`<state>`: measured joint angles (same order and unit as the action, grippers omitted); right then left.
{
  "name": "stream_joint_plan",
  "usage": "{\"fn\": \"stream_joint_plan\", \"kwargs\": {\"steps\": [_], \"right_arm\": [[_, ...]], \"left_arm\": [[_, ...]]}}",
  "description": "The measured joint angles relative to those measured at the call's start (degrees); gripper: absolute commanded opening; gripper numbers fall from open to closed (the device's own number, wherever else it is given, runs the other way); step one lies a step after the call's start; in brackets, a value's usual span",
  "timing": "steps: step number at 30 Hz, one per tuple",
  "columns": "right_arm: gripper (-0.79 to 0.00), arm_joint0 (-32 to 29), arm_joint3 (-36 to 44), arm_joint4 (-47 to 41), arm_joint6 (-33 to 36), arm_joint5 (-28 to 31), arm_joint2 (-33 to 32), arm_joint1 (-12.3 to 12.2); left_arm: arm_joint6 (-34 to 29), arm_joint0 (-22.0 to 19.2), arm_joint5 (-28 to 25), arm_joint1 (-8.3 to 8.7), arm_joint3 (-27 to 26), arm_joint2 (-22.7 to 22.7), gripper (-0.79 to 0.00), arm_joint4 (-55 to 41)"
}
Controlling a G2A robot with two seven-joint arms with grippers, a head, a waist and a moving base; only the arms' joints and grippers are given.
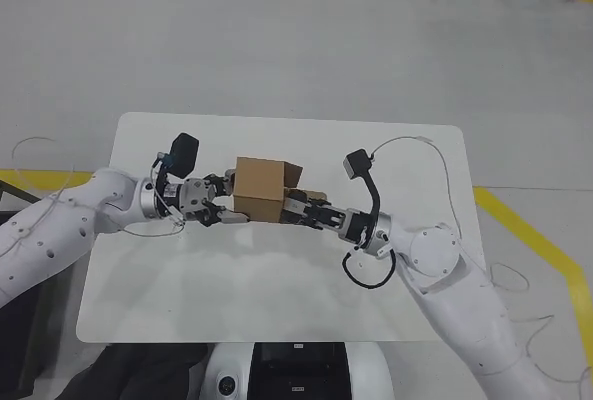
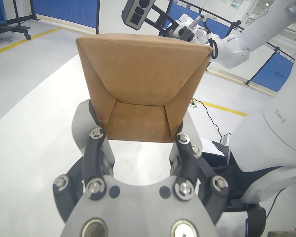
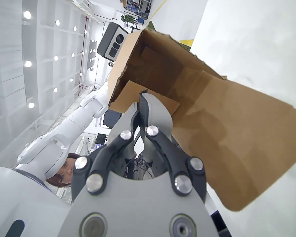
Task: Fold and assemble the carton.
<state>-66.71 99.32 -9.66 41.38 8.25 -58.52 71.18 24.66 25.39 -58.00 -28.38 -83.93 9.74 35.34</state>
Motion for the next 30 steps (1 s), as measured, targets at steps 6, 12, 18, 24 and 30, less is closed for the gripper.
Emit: {"fn": "stream_joint_plan", "kwargs": {"steps": [6, 12, 18, 24, 30], "right_arm": [[-0.785, 1.0, -0.6, -0.3, 0.7, 0.0, 1.0, 0.2], [-0.785, 0.5, -1.1, -1.6, 0.3, 1.5, 0.3, 0.2], [-0.785, -2.1, 0.1, -1.6, -0.2, 1.7, -3.7, -0.6], [-0.785, -3.8, 0.7, -1.8, -2.3, 1.6, -7.2, -1.2], [-0.785, -0.9, -3.2, -2.5, -3.2, 0.8, -6.9, -0.9]], "left_arm": [[-1.0, 0.3, 0.0, -0.27, -0.3, 0.0, -0.406, -0.3], [-1.5, 0.4, 0.0, -0.46, -0.6, 0.0, -0.409, -1.1], [-0.8, 0.3, 0.0, -0.09, -0.3, 0.0, -0.416, -1.9], [-0.7, 0.5, 0.0, 0.32, -0.4, 0.0, -0.422, -2.6], [-2.4, 0.5, 0.0, 0.47, -1.1, 0.0, -0.437, -3.6]]}}
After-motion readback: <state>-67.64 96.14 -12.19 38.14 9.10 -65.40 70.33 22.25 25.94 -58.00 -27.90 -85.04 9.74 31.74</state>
